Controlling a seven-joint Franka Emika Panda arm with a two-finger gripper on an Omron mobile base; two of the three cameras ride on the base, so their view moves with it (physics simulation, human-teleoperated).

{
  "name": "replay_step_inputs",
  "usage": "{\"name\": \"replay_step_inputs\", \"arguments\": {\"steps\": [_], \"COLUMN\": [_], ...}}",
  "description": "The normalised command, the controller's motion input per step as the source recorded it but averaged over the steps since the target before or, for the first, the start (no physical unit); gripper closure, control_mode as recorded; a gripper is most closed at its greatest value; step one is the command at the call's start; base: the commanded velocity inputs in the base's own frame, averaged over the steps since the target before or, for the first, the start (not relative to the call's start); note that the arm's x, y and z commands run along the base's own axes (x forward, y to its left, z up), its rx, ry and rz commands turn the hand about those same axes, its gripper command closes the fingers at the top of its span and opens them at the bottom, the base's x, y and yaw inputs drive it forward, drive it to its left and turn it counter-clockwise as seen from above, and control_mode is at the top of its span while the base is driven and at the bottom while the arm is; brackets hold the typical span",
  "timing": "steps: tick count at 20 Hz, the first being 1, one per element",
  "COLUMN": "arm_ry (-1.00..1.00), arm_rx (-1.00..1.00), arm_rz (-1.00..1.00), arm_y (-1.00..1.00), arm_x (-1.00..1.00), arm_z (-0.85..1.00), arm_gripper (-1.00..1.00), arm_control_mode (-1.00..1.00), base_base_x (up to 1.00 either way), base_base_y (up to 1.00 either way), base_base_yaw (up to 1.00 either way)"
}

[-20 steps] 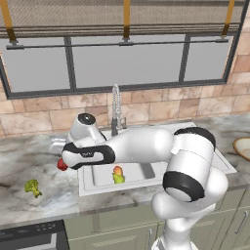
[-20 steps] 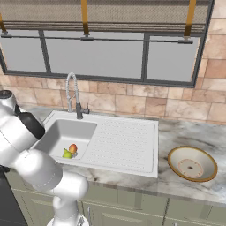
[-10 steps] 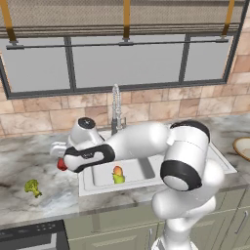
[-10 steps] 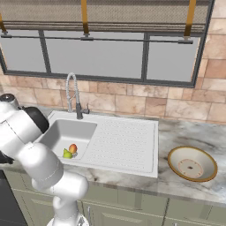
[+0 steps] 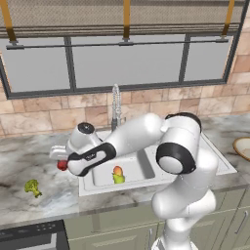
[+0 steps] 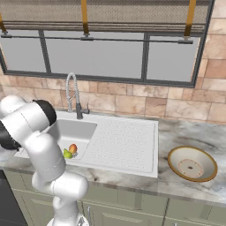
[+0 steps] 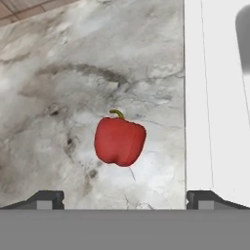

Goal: There is a mixed pile of frozen fruits and vegetables on the counter. Locate all the frozen vegetables and place the items in a bowl on the counter. Take all the frozen fruits and defrost them in a running sink.

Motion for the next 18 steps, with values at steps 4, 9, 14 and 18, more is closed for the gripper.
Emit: {"name": "replay_step_inputs", "arguments": {"steps": [4,9,14,18], "arm_ry": [0.0,0.0,0.01,0.01], "arm_rx": [-0.01,-0.01,-0.02,-0.03], "arm_rz": [0.0,0.0,0.0,0.0], "arm_y": [0.17,0.22,0.28,0.29], "arm_x": [0.19,0.2,0.21,0.22], "arm_z": [-0.17,-0.17,-0.19,-0.21], "arm_gripper": [-1.0,-1.0,-1.0,-1.0], "arm_control_mode": [-1.0,-1.0,-1.0,-1.0], "base_base_x": [0.0,0.0,0.0,0.0], "base_base_y": [0.0,0.0,0.0,0.0], "base_base_yaw": [0.0,0.0,0.0,0.0]}}
